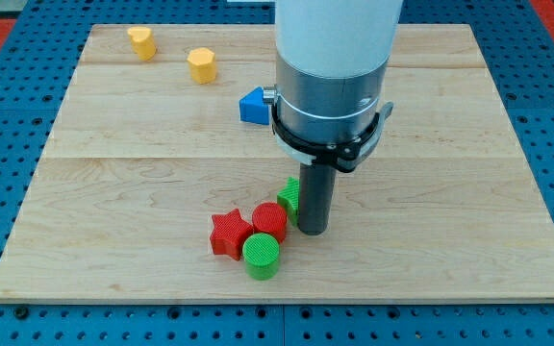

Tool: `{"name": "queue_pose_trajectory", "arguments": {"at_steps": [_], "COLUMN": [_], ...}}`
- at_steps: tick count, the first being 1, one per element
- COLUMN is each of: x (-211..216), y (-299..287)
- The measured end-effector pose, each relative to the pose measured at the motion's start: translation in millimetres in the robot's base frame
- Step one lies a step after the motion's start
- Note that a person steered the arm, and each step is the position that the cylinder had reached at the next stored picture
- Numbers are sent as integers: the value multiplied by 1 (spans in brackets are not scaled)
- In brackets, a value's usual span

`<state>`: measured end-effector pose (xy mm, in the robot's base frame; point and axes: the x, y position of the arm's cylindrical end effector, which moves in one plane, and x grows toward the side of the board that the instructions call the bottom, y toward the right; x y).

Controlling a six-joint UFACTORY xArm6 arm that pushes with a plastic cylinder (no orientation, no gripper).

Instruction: Move the blue cube to the center

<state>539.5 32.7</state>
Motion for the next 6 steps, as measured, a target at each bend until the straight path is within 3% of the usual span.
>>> {"name": "queue_pose_trajectory", "arguments": {"at_steps": [1, 3, 6], "x": [-6, -89, -110], "y": [40, 70, -12]}}
